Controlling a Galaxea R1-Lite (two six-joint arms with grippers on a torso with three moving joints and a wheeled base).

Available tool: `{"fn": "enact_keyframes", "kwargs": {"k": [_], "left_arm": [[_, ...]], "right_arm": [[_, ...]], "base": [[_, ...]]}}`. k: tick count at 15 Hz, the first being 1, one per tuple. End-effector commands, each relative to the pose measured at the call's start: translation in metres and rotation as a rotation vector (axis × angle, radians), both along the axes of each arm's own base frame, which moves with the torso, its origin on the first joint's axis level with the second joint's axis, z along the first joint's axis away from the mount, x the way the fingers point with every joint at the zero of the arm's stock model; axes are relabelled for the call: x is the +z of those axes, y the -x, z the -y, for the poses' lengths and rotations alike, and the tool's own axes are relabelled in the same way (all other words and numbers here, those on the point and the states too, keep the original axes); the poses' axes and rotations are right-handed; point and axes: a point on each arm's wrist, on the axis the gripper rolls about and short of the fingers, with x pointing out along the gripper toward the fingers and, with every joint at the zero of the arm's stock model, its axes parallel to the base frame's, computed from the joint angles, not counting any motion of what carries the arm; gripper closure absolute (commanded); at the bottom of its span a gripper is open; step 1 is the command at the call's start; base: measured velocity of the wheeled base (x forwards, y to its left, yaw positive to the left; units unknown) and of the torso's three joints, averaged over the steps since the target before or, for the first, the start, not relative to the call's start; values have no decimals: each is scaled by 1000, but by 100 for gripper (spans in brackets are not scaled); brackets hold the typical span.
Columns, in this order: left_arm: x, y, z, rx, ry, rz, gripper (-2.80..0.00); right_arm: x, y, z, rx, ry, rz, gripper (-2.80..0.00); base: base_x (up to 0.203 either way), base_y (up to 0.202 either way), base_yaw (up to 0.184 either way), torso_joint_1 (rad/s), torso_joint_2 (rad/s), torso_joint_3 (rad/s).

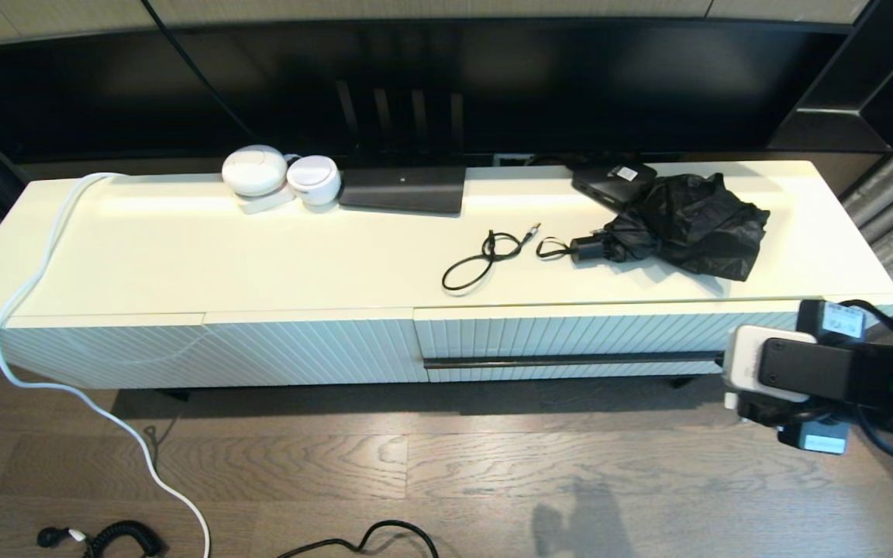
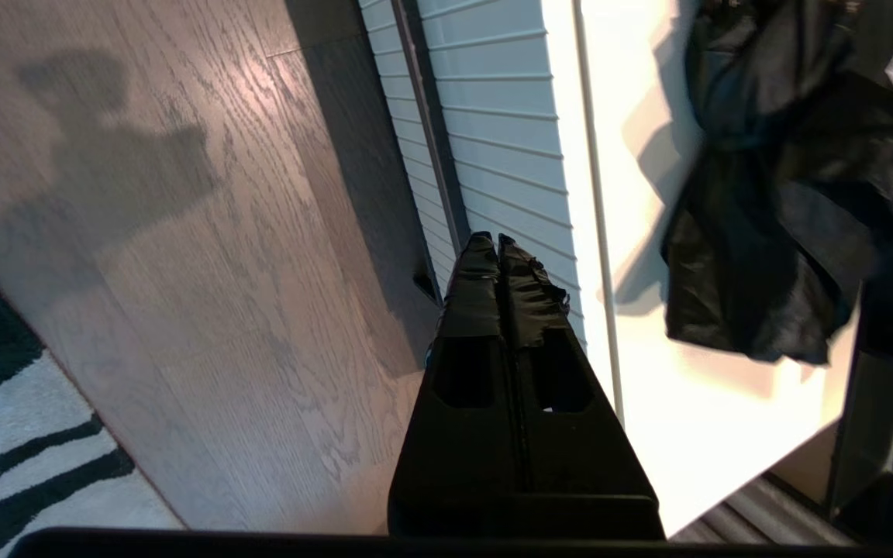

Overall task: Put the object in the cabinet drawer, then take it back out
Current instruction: Open the drawer

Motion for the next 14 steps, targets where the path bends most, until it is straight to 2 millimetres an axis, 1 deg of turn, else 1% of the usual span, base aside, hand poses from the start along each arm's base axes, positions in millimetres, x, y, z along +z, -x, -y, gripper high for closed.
{"fn": "enact_keyframes", "kwargs": {"k": [1,2,3,4,7,8,9,10,11,12,14], "left_arm": [[0,0,0,0,0,-1,0],[0,0,0,0,0,-1,0],[0,0,0,0,0,-1,0],[0,0,0,0,0,0,0],[0,0,0,0,0,-1,0],[0,0,0,0,0,0,0],[0,0,0,0,0,-1,0],[0,0,0,0,0,0,0],[0,0,0,0,0,0,0],[0,0,0,0,0,0,0],[0,0,0,0,0,0,0]], "right_arm": [[-30,-29,-12,7,46,-86,0],[-40,-41,-17,9,52,-89,0],[-45,-49,-19,10,49,-70,0],[-47,-52,-20,11,51,-61,0],[-80,-76,-26,46,113,-35,0],[-88,-80,-26,54,132,-28,0],[-93,-82,-26,57,141,-27,0],[-95,-82,-26,58,143,-28,0],[-102,-84,-26,59,144,-33,0],[-108,-90,-28,58,136,-4,0],[-115,-93,-29,67,145,25,0]], "base": [[0,0,0,0,0,0],[0,0,0,0,0,0],[0,0,0,0,0,0],[0,0,0,0,0,0],[0,0,0,0,0,0],[0,0,0,0,0,0],[0,0,0,0,0,0],[0,0,0,0,0,0],[0,0,0,0,0,0],[0,0,0,0,0,0],[0,0,0,0,0,0]]}}
